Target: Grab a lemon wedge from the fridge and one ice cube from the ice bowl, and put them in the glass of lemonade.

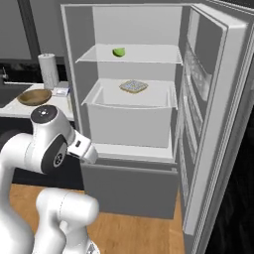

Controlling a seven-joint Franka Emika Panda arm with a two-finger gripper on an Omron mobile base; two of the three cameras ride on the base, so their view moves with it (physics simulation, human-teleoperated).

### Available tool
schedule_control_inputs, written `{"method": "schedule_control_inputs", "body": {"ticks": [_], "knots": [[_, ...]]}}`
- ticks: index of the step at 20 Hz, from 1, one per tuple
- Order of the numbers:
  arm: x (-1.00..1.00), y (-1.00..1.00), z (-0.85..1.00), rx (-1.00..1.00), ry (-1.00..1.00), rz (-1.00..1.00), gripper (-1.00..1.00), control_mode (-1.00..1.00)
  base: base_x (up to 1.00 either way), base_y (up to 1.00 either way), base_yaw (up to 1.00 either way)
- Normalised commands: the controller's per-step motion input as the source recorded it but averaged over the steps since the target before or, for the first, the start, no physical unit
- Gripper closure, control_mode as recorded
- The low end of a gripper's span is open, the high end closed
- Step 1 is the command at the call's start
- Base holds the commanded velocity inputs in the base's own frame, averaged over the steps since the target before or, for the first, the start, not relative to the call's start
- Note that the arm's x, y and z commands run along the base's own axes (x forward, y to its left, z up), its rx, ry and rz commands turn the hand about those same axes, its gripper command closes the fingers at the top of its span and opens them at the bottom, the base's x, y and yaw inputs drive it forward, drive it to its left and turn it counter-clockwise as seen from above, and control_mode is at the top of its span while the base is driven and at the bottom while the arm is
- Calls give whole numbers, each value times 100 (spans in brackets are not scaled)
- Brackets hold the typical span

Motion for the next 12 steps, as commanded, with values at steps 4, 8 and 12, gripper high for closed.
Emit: {"method": "schedule_control_inputs", "body": {"ticks": [4, 8, 12], "knots": [[0, 0, 0, 0, 0, 0, -100, 100, 61, -13, 9], [0, 0, 0, 0, 0, 0, -100, 100, 82, -36, 12], [0, 0, 0, 0, 0, 0, -100, 100, 83, -45, 13]]}}
